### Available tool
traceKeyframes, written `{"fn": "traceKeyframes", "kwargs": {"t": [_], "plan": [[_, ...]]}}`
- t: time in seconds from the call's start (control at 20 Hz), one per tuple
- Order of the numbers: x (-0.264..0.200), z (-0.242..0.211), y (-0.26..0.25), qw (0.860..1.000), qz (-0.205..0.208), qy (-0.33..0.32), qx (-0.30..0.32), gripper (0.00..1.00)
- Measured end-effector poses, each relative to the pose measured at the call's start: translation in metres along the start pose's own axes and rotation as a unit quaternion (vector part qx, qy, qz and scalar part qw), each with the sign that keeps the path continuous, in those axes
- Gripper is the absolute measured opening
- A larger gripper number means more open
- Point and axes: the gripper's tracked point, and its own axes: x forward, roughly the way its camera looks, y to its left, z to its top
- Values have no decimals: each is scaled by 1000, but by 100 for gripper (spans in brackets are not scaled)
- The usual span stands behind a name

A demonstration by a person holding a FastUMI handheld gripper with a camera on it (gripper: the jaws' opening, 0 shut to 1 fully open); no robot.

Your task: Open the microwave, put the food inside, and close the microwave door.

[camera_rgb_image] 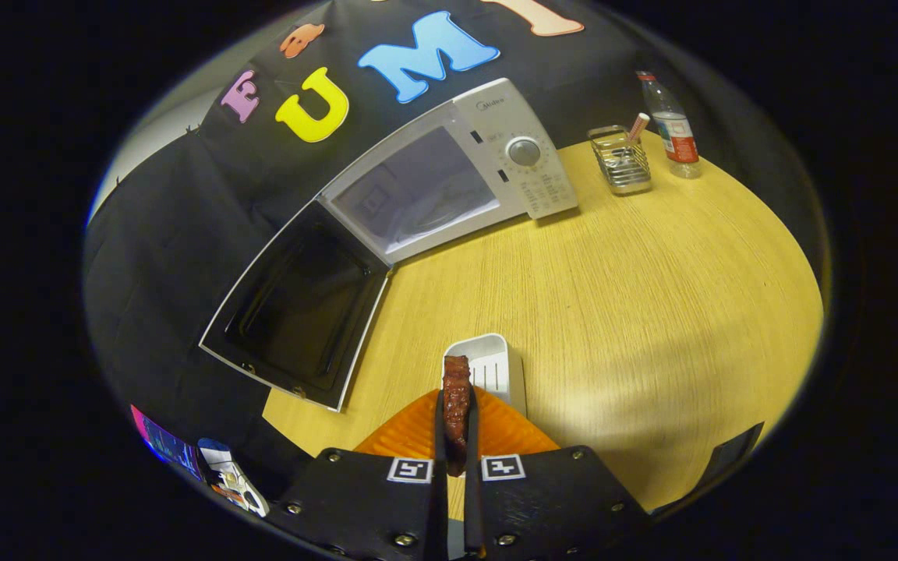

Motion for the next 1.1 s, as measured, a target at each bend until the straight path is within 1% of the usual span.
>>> {"fn": "traceKeyframes", "kwargs": {"t": [0.2, 0.5, 0.65, 0.9, 1.1], "plan": [[15, 39, 32, 999, 28, -26, -2, 8], [54, 95, 70, 995, 58, -81, -1, 8], [83, 115, 80, 993, 58, -99, 1, 8], [135, 149, 75, 989, 36, -141, 2, 8], [174, 179, 76, 981, 37, -190, 8, 8]]}}
